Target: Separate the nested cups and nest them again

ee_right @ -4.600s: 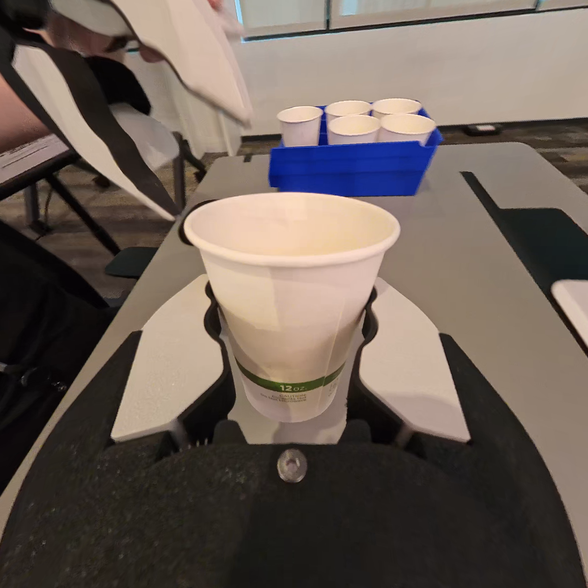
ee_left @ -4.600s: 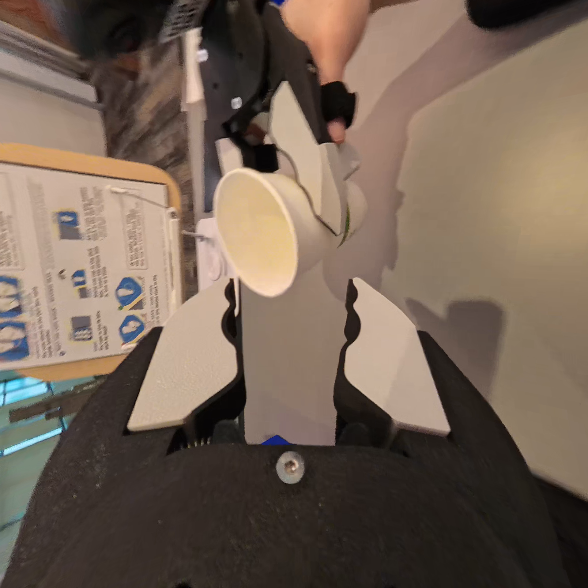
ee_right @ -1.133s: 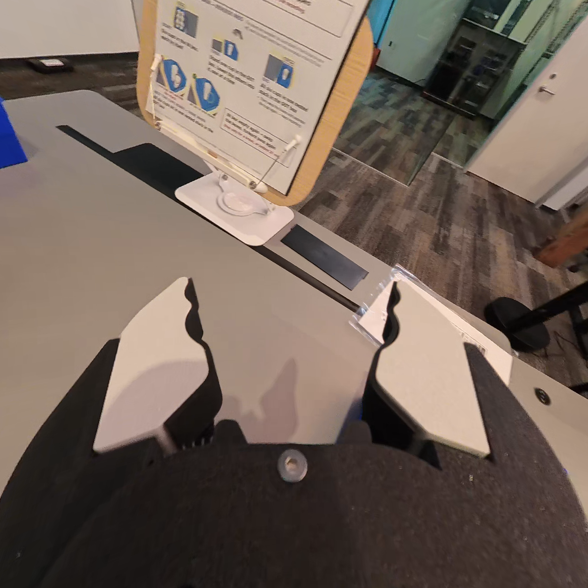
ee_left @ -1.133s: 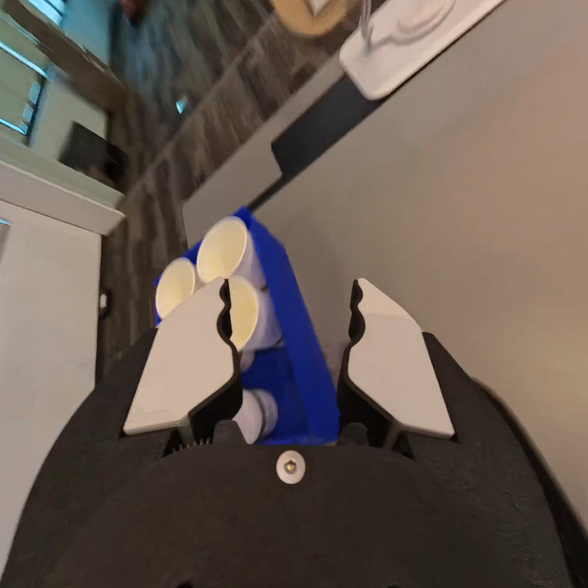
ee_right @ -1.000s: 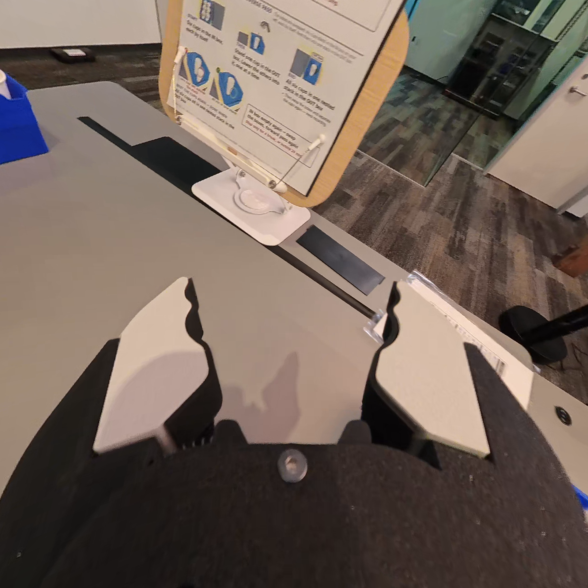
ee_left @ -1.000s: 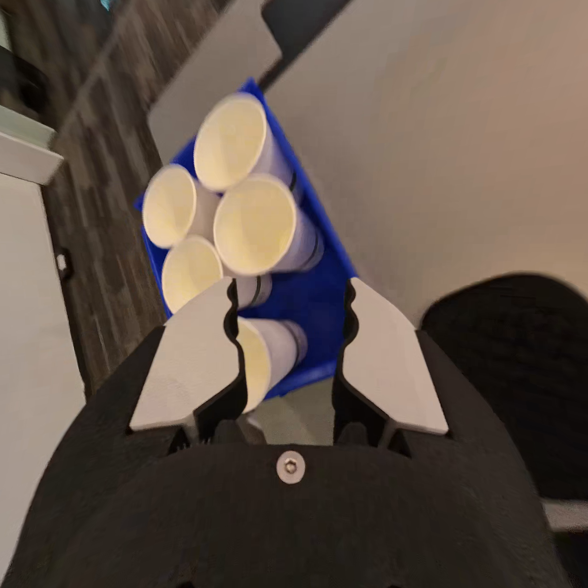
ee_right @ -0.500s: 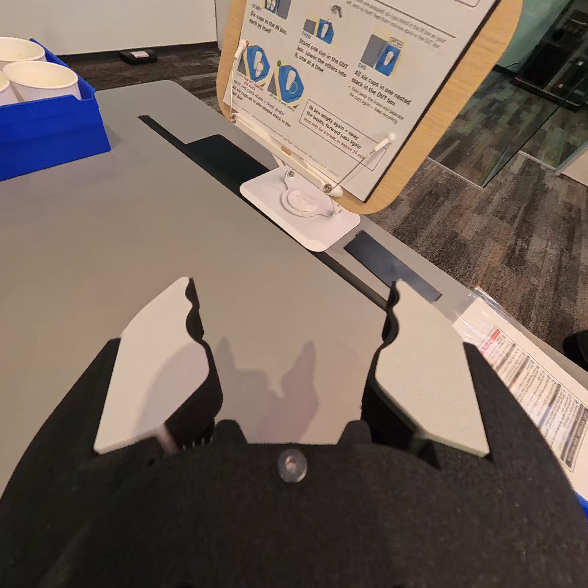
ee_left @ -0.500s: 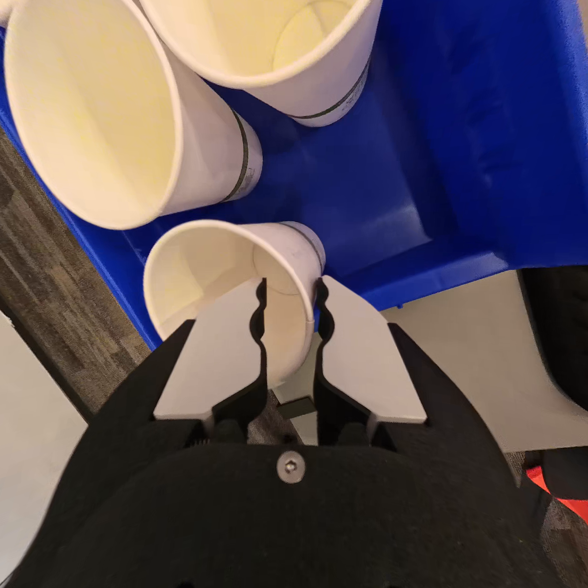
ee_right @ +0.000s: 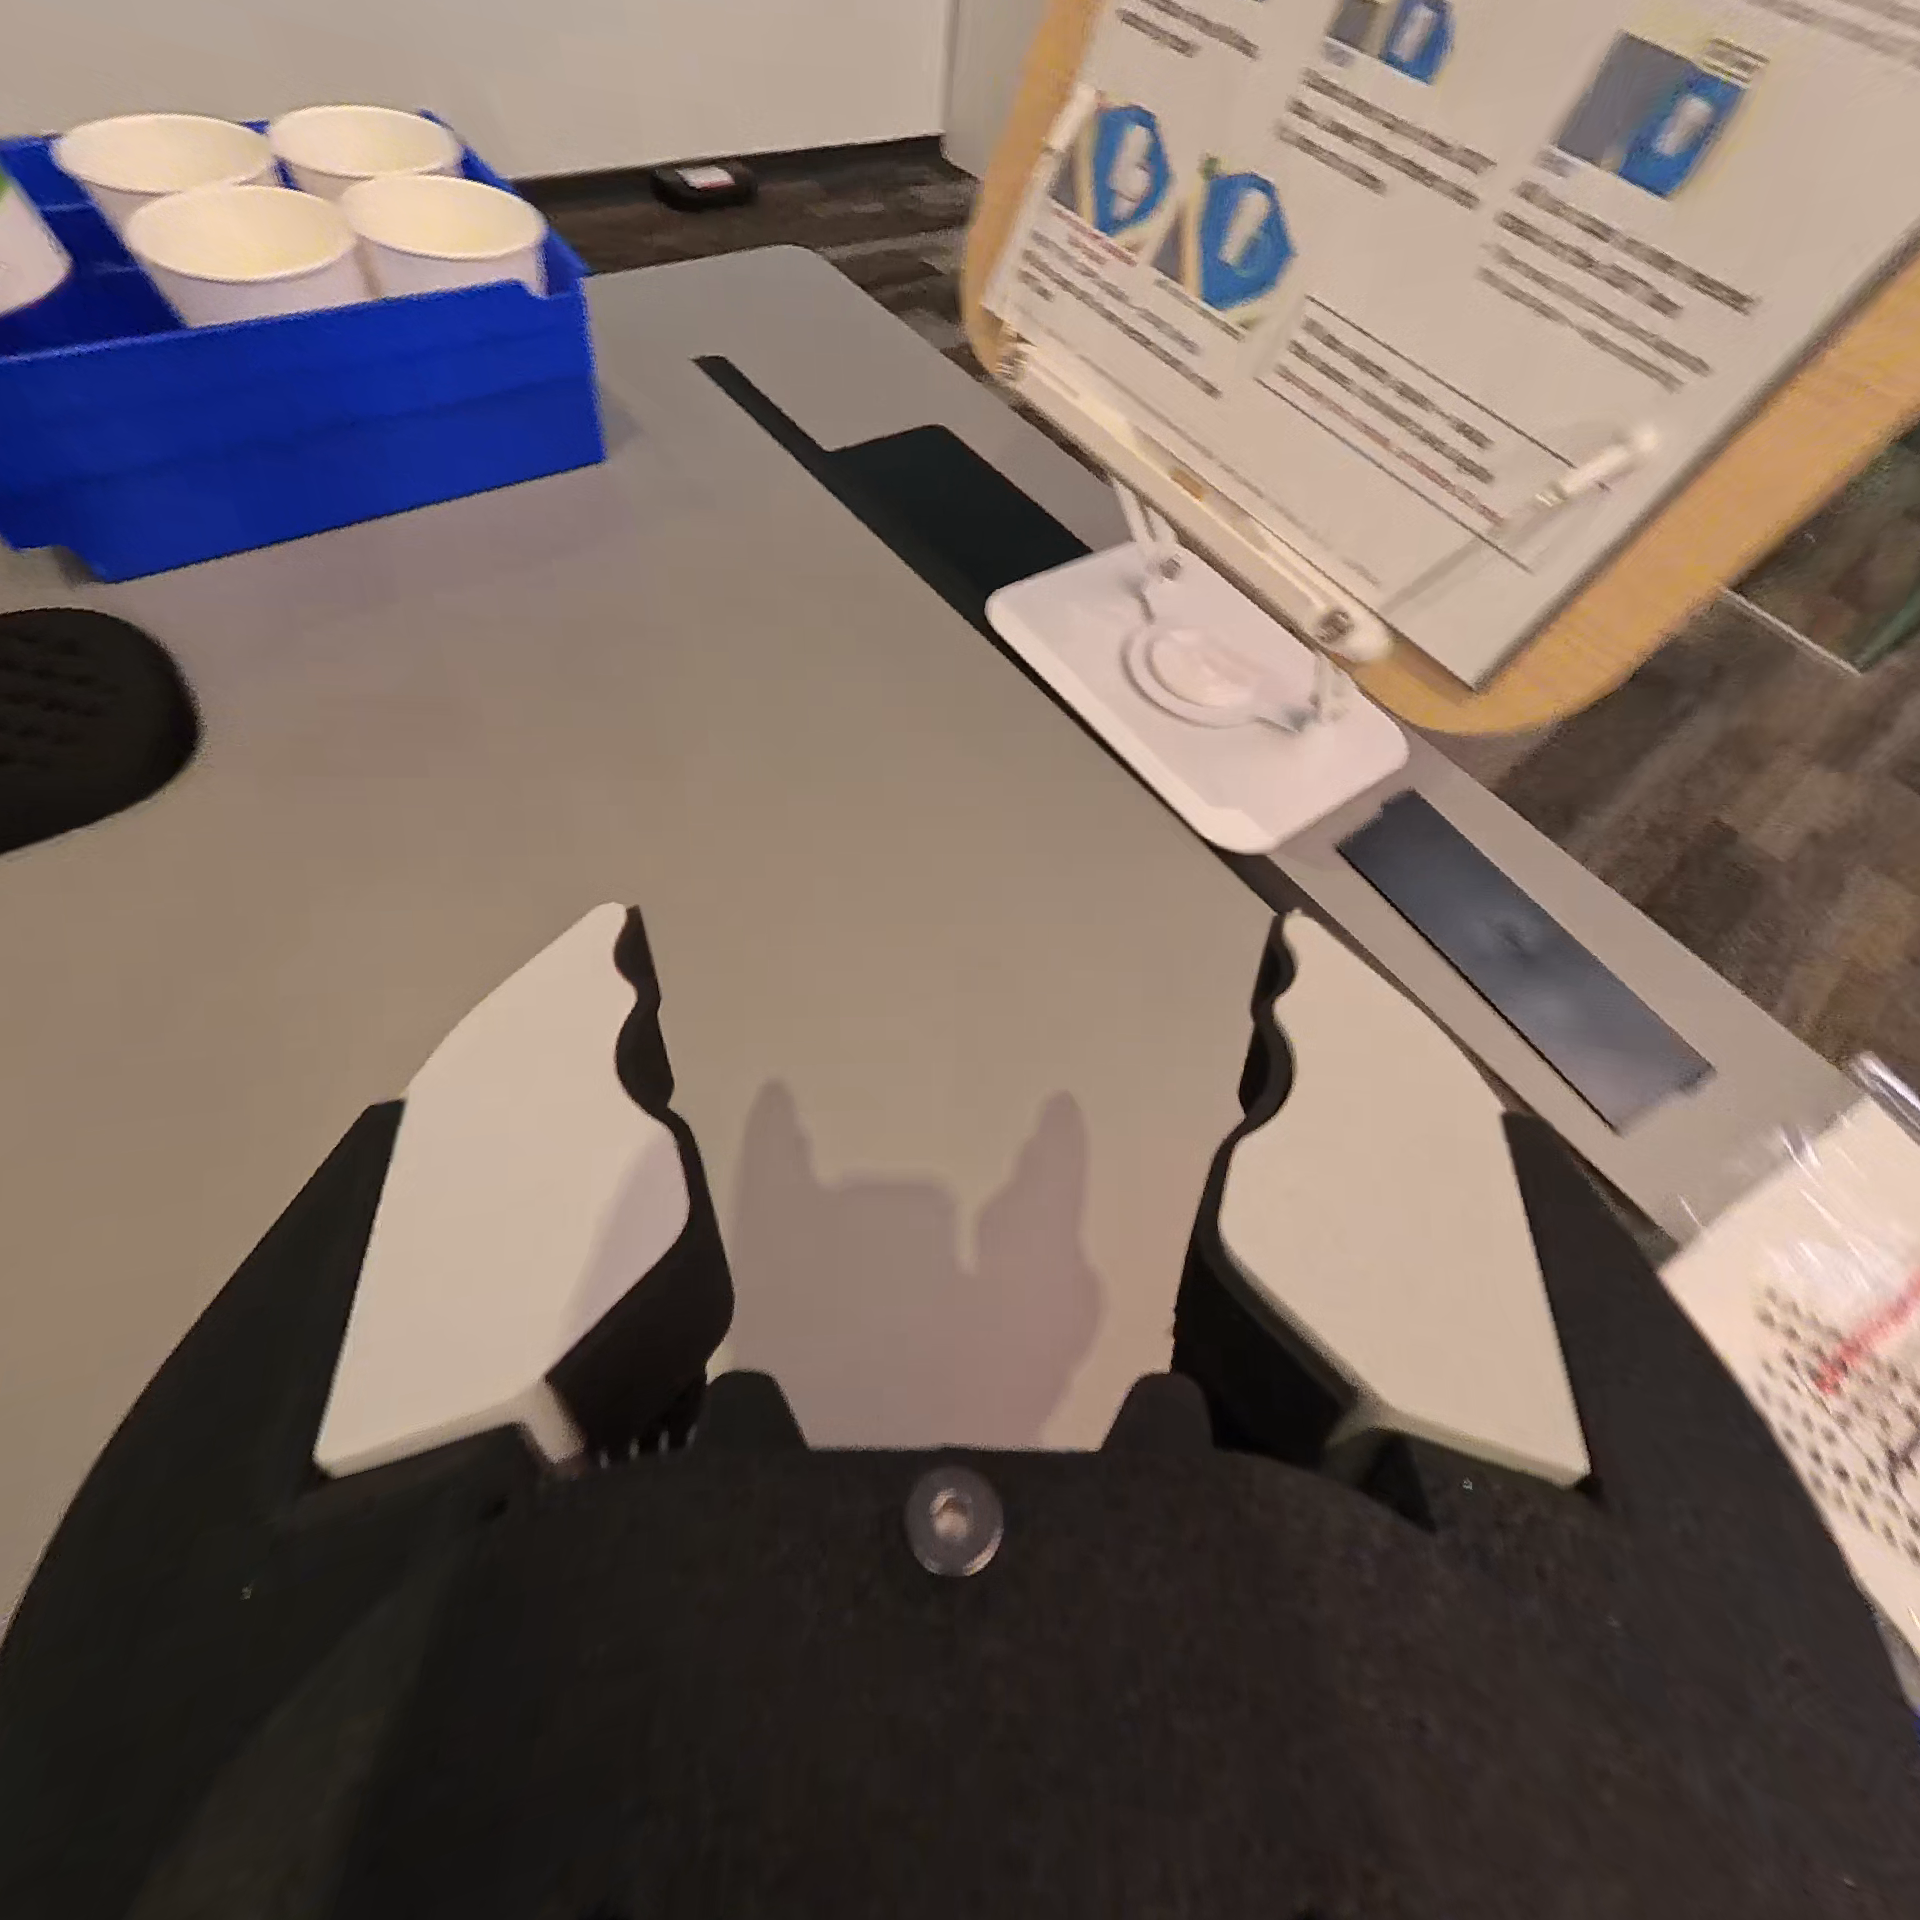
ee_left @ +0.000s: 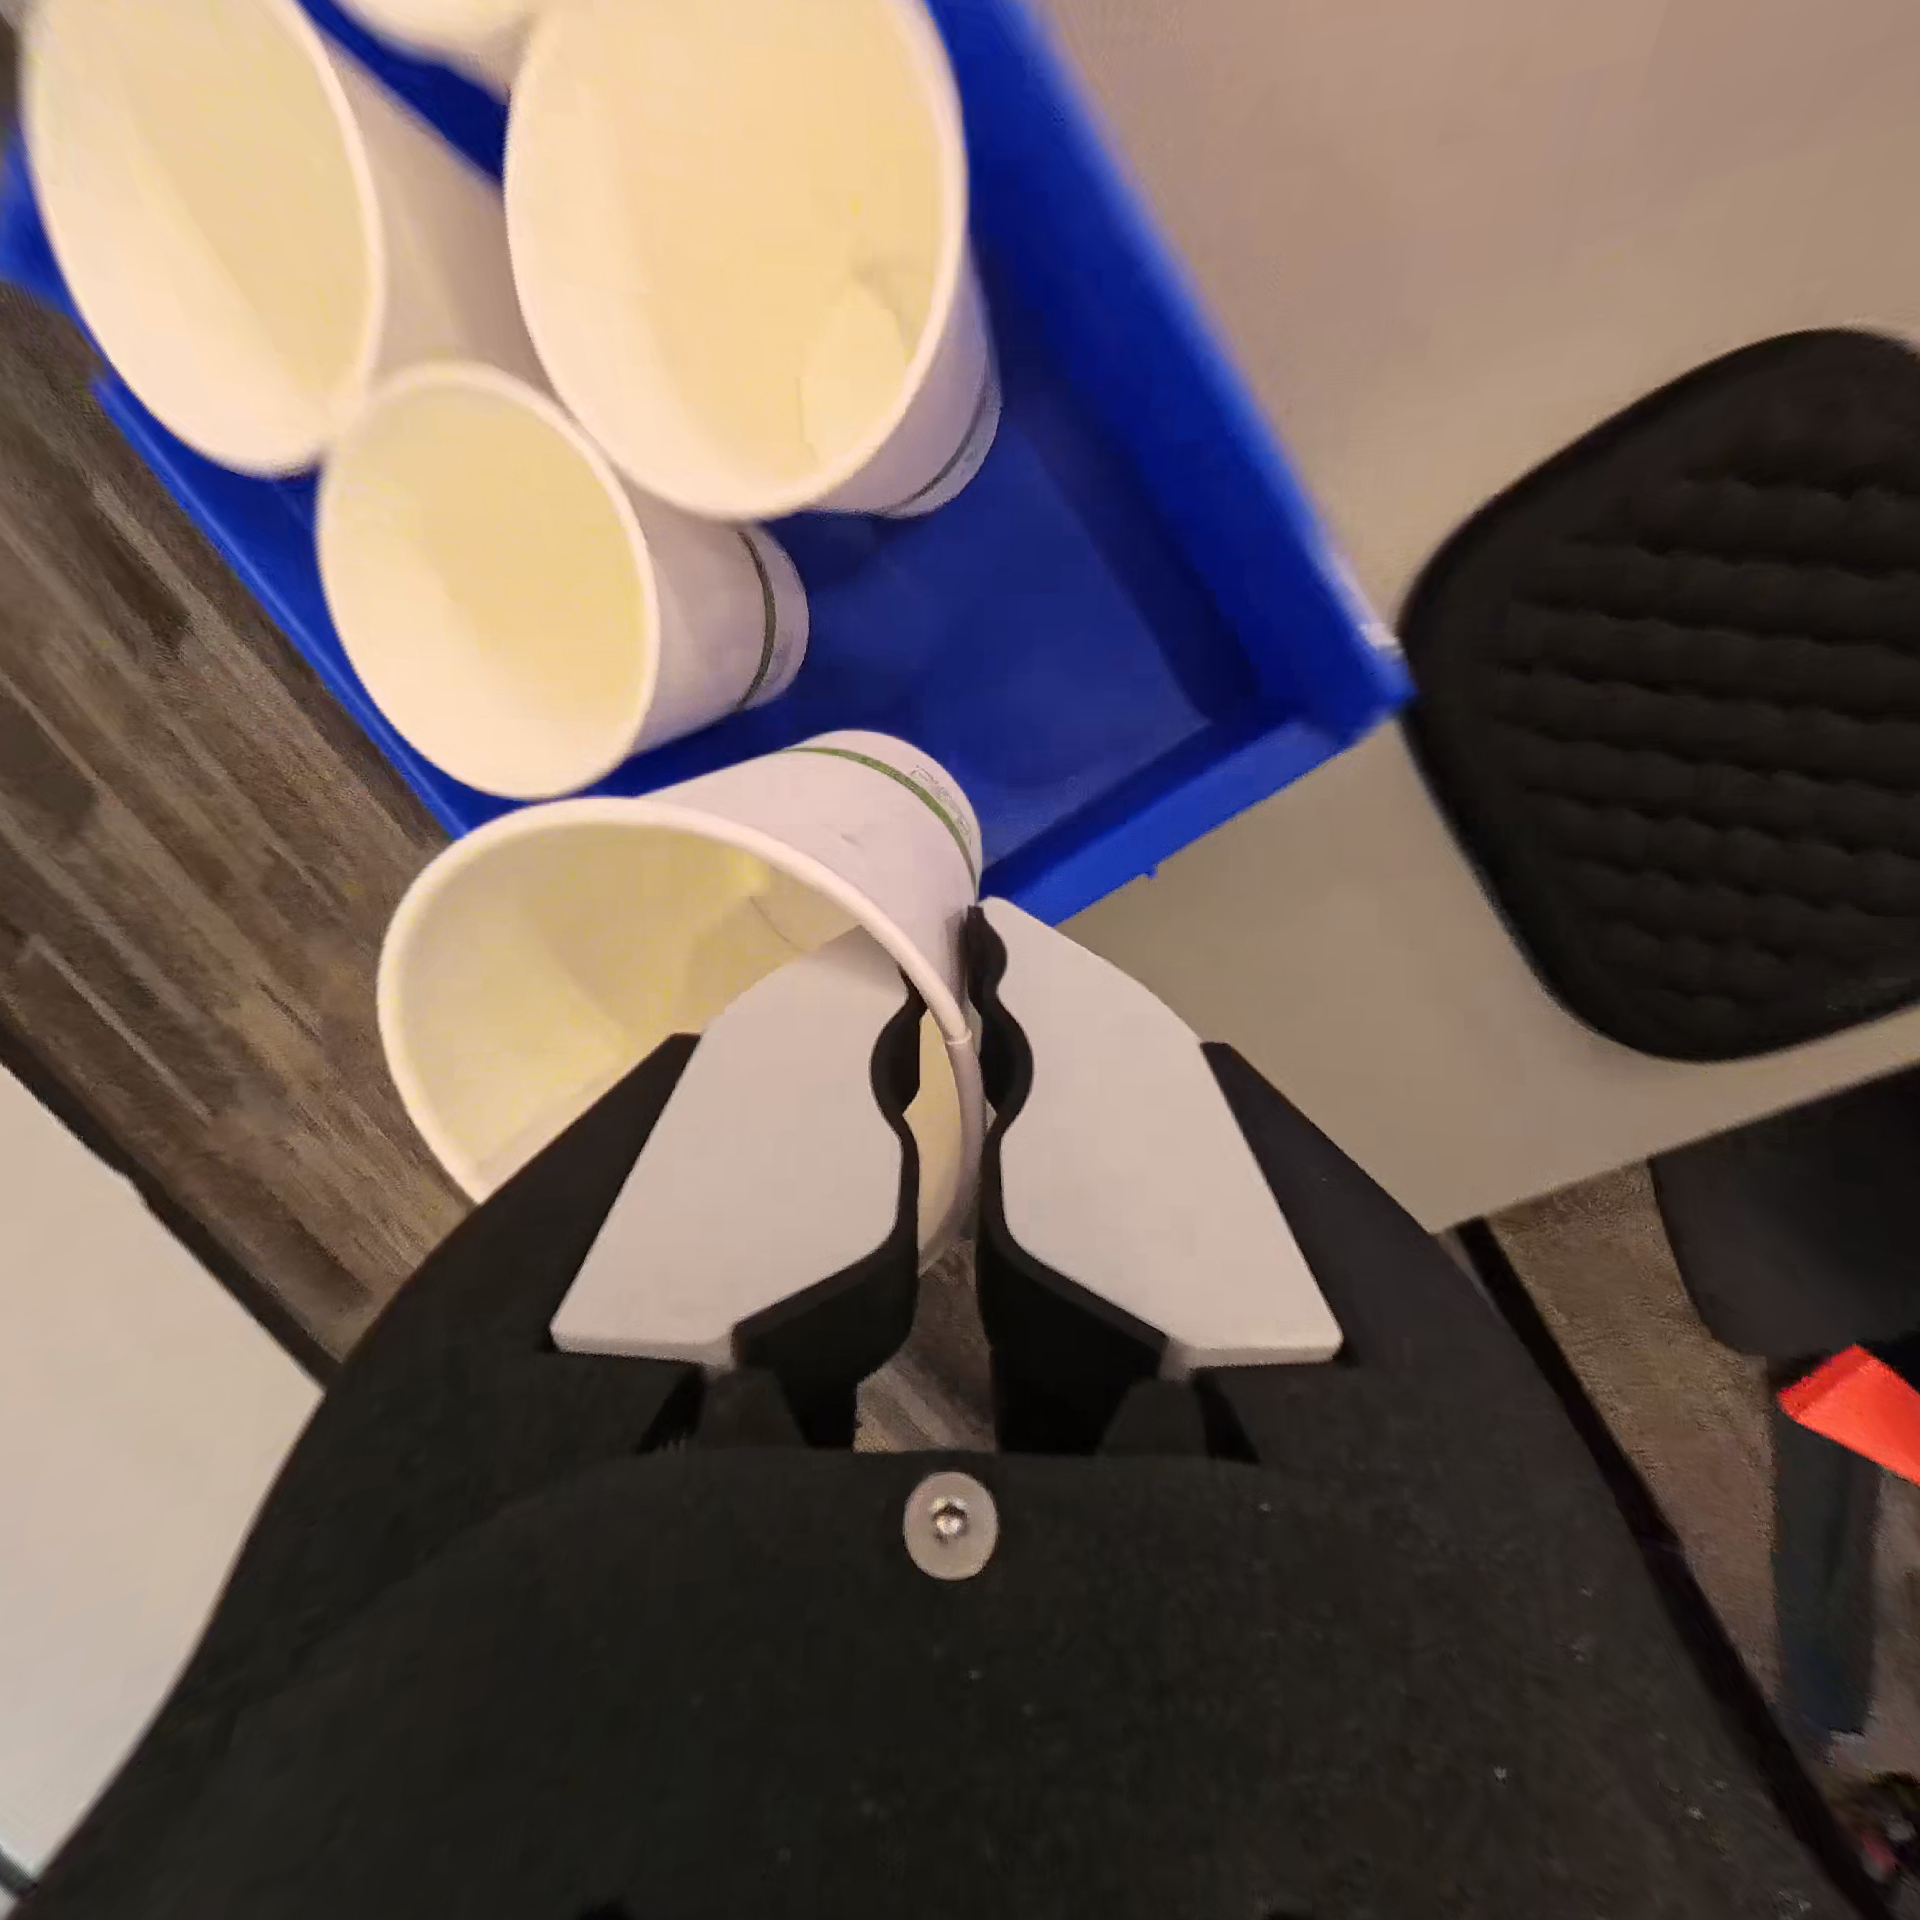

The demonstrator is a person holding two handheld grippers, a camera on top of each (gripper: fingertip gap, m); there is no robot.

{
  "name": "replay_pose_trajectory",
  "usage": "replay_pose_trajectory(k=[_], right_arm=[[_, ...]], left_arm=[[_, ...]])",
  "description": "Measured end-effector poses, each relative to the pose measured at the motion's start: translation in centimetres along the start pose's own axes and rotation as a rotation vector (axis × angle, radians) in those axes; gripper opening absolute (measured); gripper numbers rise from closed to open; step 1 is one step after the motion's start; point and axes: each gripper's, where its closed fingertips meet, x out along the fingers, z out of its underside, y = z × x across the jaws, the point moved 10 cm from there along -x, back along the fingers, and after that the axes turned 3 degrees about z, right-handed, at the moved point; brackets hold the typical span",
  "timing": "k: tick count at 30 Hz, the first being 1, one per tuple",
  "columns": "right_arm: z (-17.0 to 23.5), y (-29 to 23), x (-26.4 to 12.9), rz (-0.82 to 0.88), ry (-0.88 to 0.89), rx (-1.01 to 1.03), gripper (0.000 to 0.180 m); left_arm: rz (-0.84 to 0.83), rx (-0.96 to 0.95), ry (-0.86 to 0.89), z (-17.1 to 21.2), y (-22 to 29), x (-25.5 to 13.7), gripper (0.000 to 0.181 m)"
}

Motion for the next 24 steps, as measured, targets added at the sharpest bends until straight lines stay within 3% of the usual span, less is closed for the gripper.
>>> replay_pose_trajectory(k=[4, 8, 15, 24], right_arm=[[-2.4, -4.4, 1.6, -0.211, 0.075, -0.1, 0.103], [-5.5, -10.2, 3.5, -0.547, 0.194, -0.159, 0.102], [-8.4, -14.7, 5.7, -0.818, 0.284, -0.151, 0.112], [-7.8, -14.7, 6.3, -1.023, 0.225, -0.017, 0.103]], left_arm=[[0.032, 0.232, 0.119, -3.7, 4.0, -6.2, 0.005], [0.17, 0.52, 0.267, -9.1, 10.3, -9.5, 0.005], [0.398, 0.887, 0.403, -16.2, 19.3, -10.2, 0.005], [0.46, 1.048, 0.456, -19.6, 23.8, -10.2, 0.005]])
